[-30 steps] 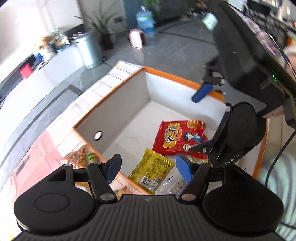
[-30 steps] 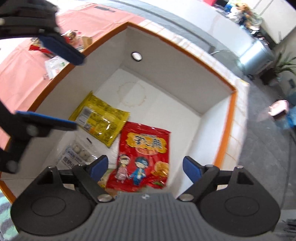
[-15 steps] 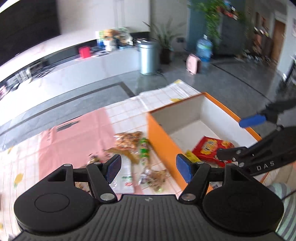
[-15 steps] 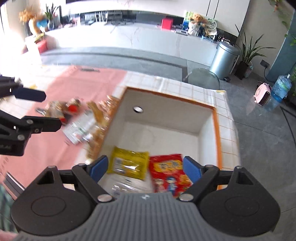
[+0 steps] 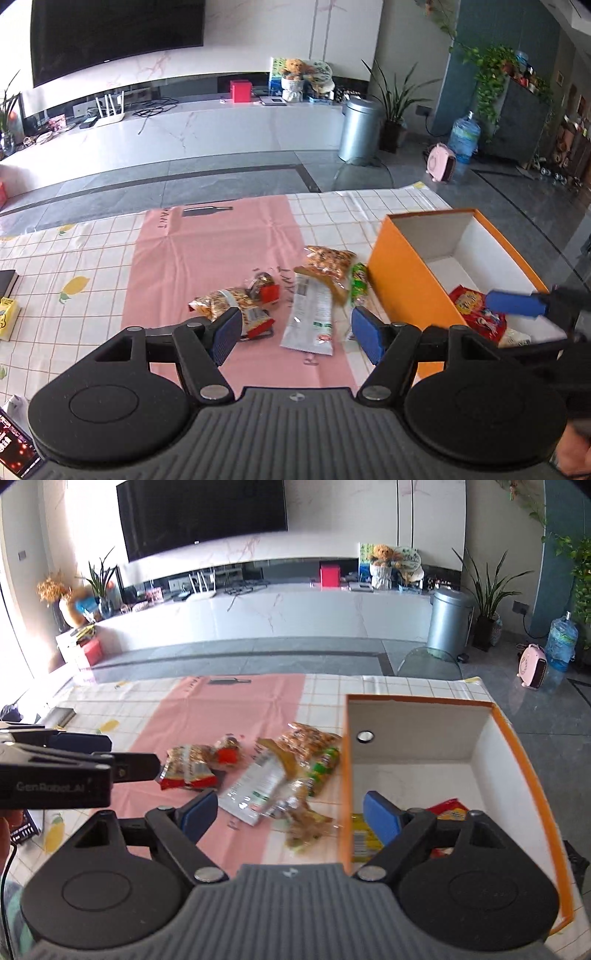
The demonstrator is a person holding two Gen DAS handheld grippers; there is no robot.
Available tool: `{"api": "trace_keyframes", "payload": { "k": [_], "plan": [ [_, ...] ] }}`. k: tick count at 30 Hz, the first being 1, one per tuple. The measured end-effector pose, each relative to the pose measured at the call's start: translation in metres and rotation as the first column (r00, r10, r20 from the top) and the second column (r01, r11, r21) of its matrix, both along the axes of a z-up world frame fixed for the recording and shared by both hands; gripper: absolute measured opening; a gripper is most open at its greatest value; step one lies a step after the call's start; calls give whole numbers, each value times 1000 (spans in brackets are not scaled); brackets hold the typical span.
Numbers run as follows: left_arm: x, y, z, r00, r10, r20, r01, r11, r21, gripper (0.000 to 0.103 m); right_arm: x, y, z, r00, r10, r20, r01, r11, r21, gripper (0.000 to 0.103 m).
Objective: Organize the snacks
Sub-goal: 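Withdraw both grippers from the box back toward the snack pile, then grasp the striped peanut bag with the left gripper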
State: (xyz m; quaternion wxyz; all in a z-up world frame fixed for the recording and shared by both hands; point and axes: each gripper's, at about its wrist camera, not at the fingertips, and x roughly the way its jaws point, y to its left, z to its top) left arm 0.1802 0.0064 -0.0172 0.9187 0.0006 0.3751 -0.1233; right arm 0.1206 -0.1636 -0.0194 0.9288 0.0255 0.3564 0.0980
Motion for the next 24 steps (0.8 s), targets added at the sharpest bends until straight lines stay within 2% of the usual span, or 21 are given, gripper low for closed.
{"api": "trace_keyframes", "payload": {
  "k": [8,12,15,21,24],
  "plan": [
    [14,25,-17,999,31,-21,-31,999,-9,80,7,44,-36,1000,-29,11,29,999,-14,78],
    [23,29,-34,998,27,-55,-30,998,-50,80,24,50,-57,999,-46,-25,45,999,-30,77],
    [29,34,-47,996,23,-81,-29,997,-69,80,38,52,-71,997,-61,-48,59,997,-56,72],
    [45,46,-69,992,31,-120,-45,993,-112,78,67,53,-92,994,-68,-82,64,997,-48,69],
    [52,49,-80,988,52,-144,-68,992,-105,78,80,55,-100,993,-77,-90,72,996,-60,69]
  ]
}}
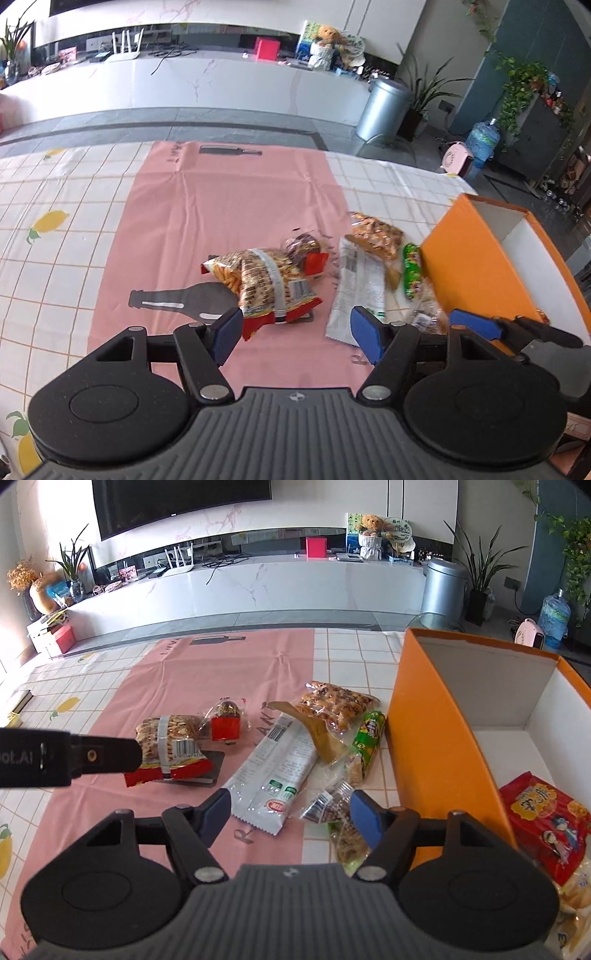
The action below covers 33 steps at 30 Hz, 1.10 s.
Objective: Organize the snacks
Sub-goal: 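Grasp the striped peanut bag with the left gripper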
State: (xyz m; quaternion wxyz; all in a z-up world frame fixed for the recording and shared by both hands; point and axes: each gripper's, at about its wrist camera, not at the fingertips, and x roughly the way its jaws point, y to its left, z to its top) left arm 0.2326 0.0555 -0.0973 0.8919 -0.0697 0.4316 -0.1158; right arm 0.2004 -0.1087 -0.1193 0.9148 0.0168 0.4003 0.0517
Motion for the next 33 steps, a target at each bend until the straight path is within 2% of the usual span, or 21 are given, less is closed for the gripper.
{"api": "trace_keyframes", "payload": {
  "k": [3,5,7,9,12,19,22,23,24,25,26,28,29,33],
  "plan": [
    [7,3,-6,999,36,7,-36,999,-14,81,7,3,-3,999,-27,20,28,998,-50,69],
    [13,4,-10,999,46,-1,-46,998,-34,86,11,3,-6,998,-49,29,52,995,-87,69],
    [20,2,-15,997,69,-15,-70,997,-36,86,13,3,-11,998,-56,19,58,994,-95,67],
    [28,1,-21,995,92,-31,-93,995,-38,86,16,3,-16,998,-62,1,62,993,-97,67],
    [38,0,-27,990,133,-43,-135,990,-42,86,19,2,-23,996,-87,-23,85,991,-102,61],
    [55,-2,-37,978,199,-70,-200,980,-14,86,22,-2,-31,994,-95,-50,92,994,-62,59],
    [58,-1,-38,974,211,-88,-212,977,-5,83,21,0,-32,996,-79,-48,75,995,-65,58],
    [58,-1,-37,974,210,-90,-211,977,-9,76,20,0,-31,996,-74,-49,71,996,-63,58],
    [58,-1,-36,975,204,-92,-207,978,-17,73,19,1,-30,996,-70,-46,67,996,-63,54],
    [58,-1,-35,976,197,-95,-199,980,-20,66,18,2,-29,997,-68,-42,65,995,-71,44],
    [57,-2,-35,976,192,-99,-195,981,-20,62,17,2,-28,997,-62,-43,59,996,-73,40],
    [54,-2,-33,974,196,-113,-199,980,-10,59,16,3,-28,998,-45,-54,42,998,-49,40],
    [52,-1,-32,973,196,-124,-199,980,-12,54,15,3,-28,998,-42,-56,40,998,-50,40],
    [39,3,-29,970,168,-173,-174,984,-20,49,10,3,-26,997,-29,-75,27,999,-26,39]
  ]
}}
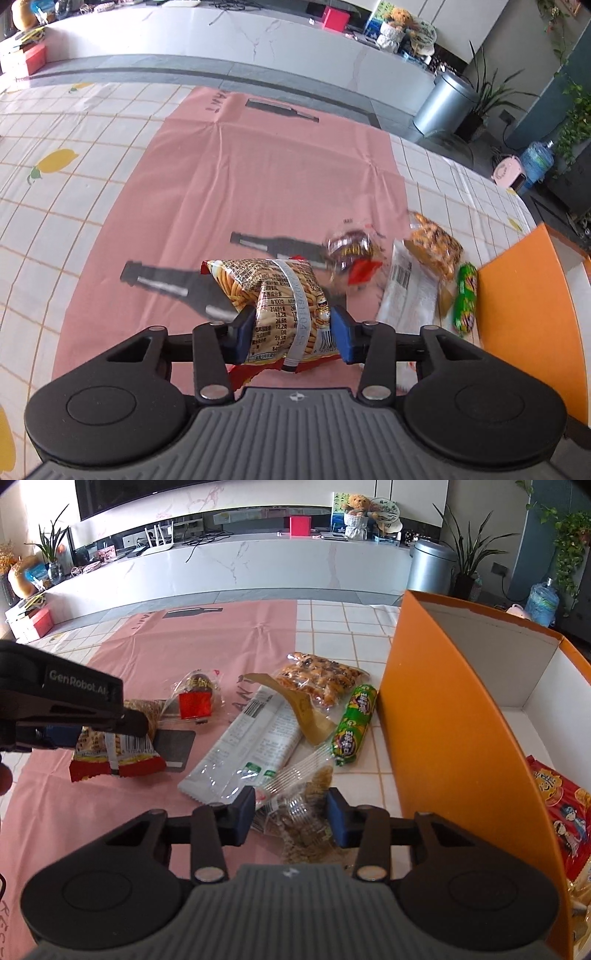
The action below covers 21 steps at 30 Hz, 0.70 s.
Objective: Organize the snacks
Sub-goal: 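Grasp the striped peanut bag with the left gripper, then grasp the clear bag of nuts with the right gripper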
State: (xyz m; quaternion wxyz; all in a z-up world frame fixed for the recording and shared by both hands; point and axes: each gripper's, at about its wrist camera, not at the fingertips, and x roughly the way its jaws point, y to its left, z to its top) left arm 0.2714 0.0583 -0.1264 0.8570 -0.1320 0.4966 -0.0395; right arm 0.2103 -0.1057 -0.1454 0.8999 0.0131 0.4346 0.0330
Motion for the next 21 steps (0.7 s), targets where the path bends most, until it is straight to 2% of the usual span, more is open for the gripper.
{"api": "trace_keyframes", "payload": {
  "k": [9,13,18,20,21],
  "plan": [
    [-48,-9,8,983,-126,-132,131,991,29,47,-30,-1,5,996,71,-53,-68,996,59,38],
    [-64,-13,9,970,-169,-174,173,985,8,48,-47,-3,6,991,117,-63,-112,991,79,38],
    [-73,-11,7,976,-149,-158,151,989,0,54,-62,-10,5,989,139,-45,-134,986,101,39],
    [-76,-11,8,981,-145,-132,147,989,10,65,-64,-13,7,989,142,-30,-138,984,110,41],
    [-78,-11,8,984,-137,-114,139,990,12,68,-65,-14,8,990,141,-22,-138,984,111,45]
  ]
}}
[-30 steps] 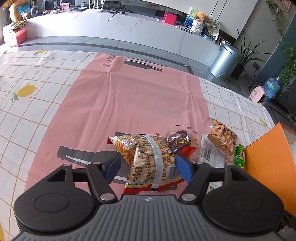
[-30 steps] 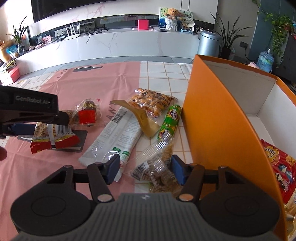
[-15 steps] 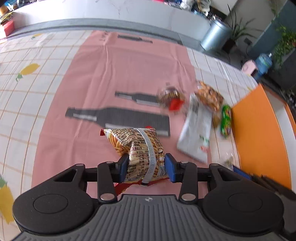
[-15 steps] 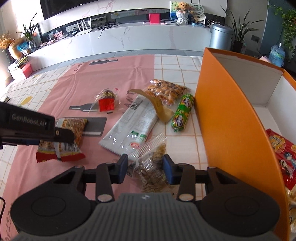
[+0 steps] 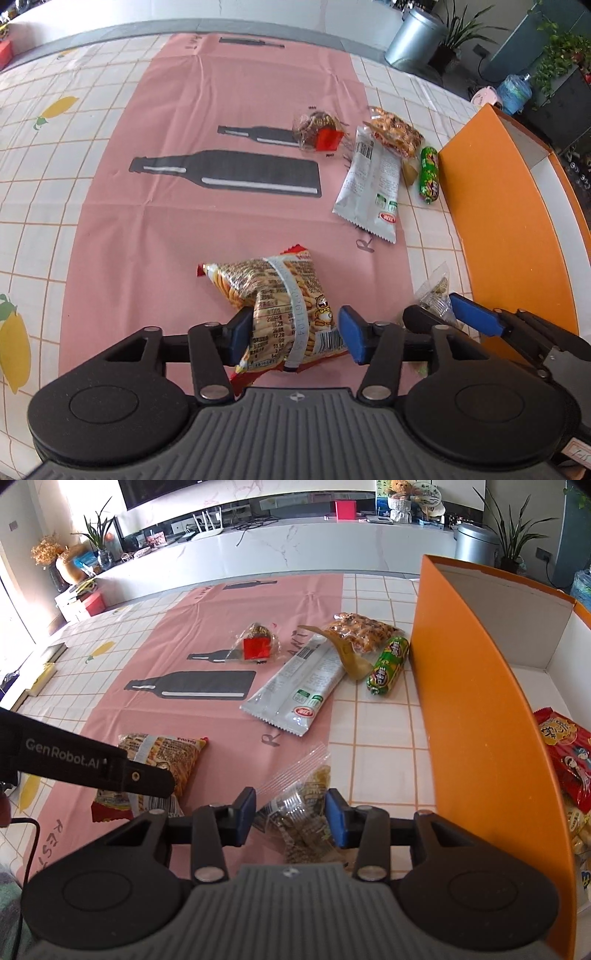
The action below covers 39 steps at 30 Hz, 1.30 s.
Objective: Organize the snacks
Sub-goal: 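Grasp the clear bag of nuts with the right gripper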
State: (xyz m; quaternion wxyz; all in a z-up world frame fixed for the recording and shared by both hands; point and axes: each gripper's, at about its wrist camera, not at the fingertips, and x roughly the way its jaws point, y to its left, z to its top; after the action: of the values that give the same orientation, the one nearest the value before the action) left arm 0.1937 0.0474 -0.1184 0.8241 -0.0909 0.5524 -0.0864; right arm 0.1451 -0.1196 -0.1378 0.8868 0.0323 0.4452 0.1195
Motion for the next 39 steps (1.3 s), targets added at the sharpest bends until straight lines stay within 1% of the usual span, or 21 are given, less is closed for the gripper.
{"api": "trace_keyframes", "payload": {
  "k": [1,4,6,7,10,12,15,19,20,21,22,23,25,29,32,35,39],
  "plan": [
    [-2,1,0,1000,12,16,-12,1000,-5,72,-1,-2,1,1000,-2,7,2,1000,2,51],
    [-4,2,-1,999,35,36,-34,999,-29,77,-5,-6,4,1000,1,24,-2,1000,13,56],
    [-5,1,-3,998,42,38,-40,999,-33,79,-9,-9,5,1000,-4,31,4,1000,15,62],
    [-4,0,-3,998,45,36,-44,999,-31,81,-11,-10,6,999,-7,37,6,1000,18,63],
    [-3,-4,-5,998,52,25,-51,999,-16,83,-16,-15,6,999,-24,42,23,1000,21,63],
    [-1,-6,-7,997,74,15,-74,997,3,83,-15,-16,5,999,-18,38,17,999,33,64],
    [-2,-4,-9,993,119,9,-119,992,46,81,-14,-14,4,999,2,39,-3,1000,16,63],
    [-5,0,-4,990,135,26,-136,990,31,76,-18,-8,6,998,41,52,-40,999,-13,63],
    [-5,0,-3,991,133,31,-134,991,31,71,-18,-6,6,997,51,57,-50,998,-25,62],
    [-5,-1,-3,991,127,33,-128,991,33,69,-19,-4,6,996,62,64,-60,997,-39,61],
    [-5,-2,-3,992,122,34,-123,992,32,61,-20,-2,6,995,75,70,-72,996,-52,58],
    [-4,-3,-3,993,116,35,-117,993,35,58,-20,0,5,994,85,70,-80,995,-64,55],
    [-5,-6,-3,994,102,41,-104,994,44,55,-21,2,3,993,98,63,-93,992,-84,53],
    [-4,-9,-6,996,81,37,-84,994,64,50,-20,3,-3,993,104,55,-98,990,-104,52],
    [-4,-11,-10,997,77,32,-79,994,74,49,-18,2,-6,994,99,42,-94,989,-110,49],
    [-5,-13,-11,996,73,43,-76,993,94,46,-17,0,-10,996,91,25,-88,991,-99,35],
    [-4,-10,-14,996,79,44,-84,991,103,43,-15,-2,-11,996,83,22,-81,993,-87,30]
  ]
}}
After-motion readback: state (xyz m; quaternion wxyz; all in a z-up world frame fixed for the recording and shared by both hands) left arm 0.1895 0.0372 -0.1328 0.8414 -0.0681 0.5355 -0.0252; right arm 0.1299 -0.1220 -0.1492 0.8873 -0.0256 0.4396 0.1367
